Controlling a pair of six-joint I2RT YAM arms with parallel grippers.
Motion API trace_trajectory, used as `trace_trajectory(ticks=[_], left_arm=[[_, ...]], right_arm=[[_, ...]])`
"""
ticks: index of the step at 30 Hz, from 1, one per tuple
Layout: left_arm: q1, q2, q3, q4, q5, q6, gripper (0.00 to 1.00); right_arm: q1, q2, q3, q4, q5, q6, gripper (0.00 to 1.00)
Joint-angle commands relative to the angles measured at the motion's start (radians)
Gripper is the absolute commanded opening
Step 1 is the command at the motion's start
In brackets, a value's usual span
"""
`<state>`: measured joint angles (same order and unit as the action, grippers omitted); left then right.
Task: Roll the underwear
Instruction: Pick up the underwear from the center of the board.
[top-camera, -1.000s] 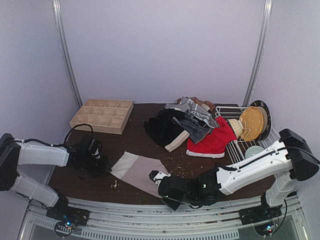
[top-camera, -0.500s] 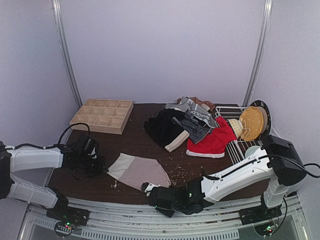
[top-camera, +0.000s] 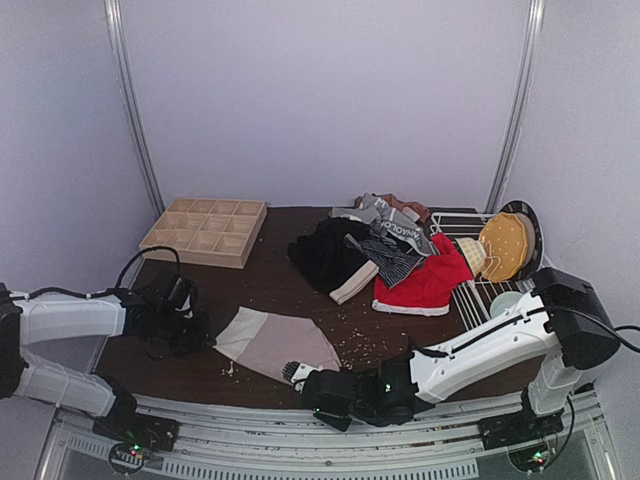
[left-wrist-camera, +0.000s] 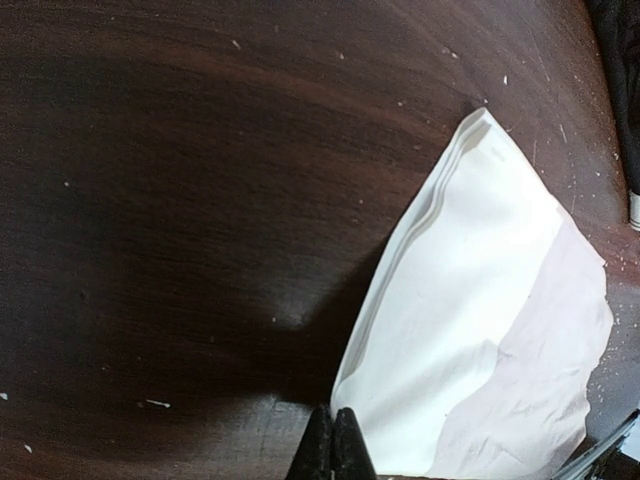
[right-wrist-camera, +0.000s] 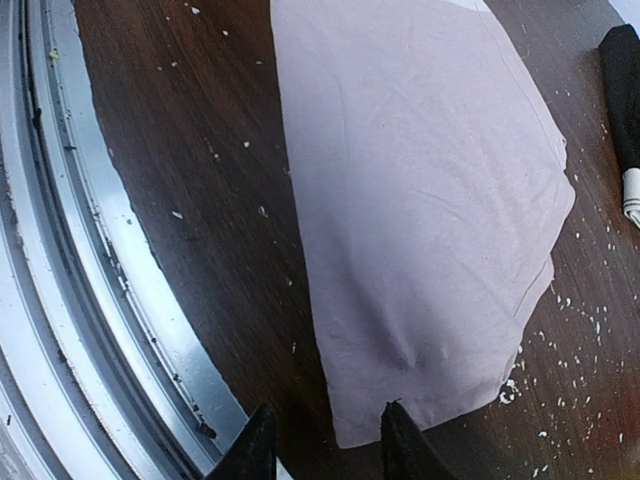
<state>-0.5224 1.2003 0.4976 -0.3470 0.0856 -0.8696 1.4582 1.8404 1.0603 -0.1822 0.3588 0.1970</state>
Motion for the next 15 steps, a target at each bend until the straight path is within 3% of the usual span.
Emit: trace_trajectory(ticks=[1, 15], left_arm=[[0.001, -0.012, 0.021, -0.004, -0.016, 0.018, 0.00], [0.002, -0.023, 0.025, -0.010, -0.015, 0.023, 0.00]], right_arm=[[-0.013, -0.039, -0.004, 0.032, -0.041, -0.051, 0.35], [-0.067, 0.055, 0.003, -0.007, -0.141, -0.016, 0.33]])
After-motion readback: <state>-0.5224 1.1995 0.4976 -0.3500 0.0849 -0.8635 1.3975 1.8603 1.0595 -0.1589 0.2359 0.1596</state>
